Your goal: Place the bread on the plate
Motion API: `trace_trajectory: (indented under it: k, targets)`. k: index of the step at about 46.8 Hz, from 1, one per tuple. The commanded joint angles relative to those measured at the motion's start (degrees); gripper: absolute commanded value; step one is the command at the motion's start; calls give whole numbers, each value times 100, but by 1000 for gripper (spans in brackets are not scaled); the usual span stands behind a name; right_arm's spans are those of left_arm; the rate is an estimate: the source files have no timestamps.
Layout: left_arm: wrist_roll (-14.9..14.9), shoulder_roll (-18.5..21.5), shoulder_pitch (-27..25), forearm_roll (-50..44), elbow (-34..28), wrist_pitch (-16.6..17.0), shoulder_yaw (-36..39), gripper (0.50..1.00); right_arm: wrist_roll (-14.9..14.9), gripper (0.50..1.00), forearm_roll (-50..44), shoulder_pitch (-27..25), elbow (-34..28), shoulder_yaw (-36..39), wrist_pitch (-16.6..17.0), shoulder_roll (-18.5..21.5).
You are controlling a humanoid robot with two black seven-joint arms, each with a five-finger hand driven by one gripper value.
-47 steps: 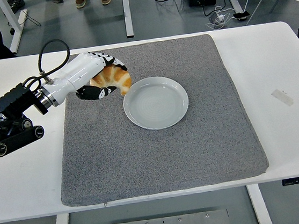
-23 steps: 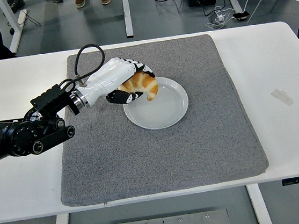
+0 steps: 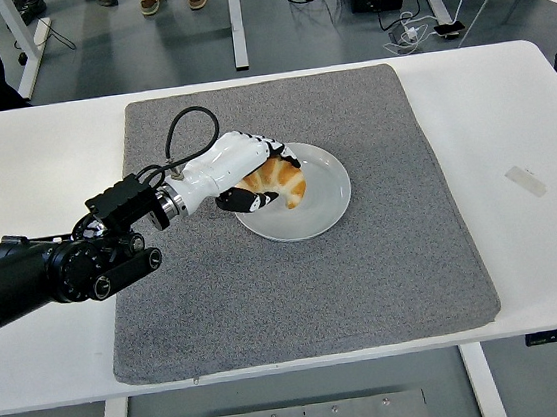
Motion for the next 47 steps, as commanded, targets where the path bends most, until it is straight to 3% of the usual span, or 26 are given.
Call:
trace_trajectory:
  k: [1,18,42,44,45,47]
  targets:
    - [-1,-106,62,-6,87,5,9,500,0,1000,1,0,0,0,0,0]
    - [-1,-396,211,-24,412,5,0,500,0,1000,1,0,0,0,0,0]
    - [17,-388,291,-85,465,5,-61,500,0,1000,1,0,0,0,0,0]
    - [17,-388,291,-103,465,5,-61,718,0,1000,1,0,0,0,0,0]
    - [17,-388,291,-129,465,5,-70,794,0,1000,1,0,0,0,0,0]
    - [8,-388,291,-191,457,-3,-61,820,0,1000,1,0,0,0,0,0]
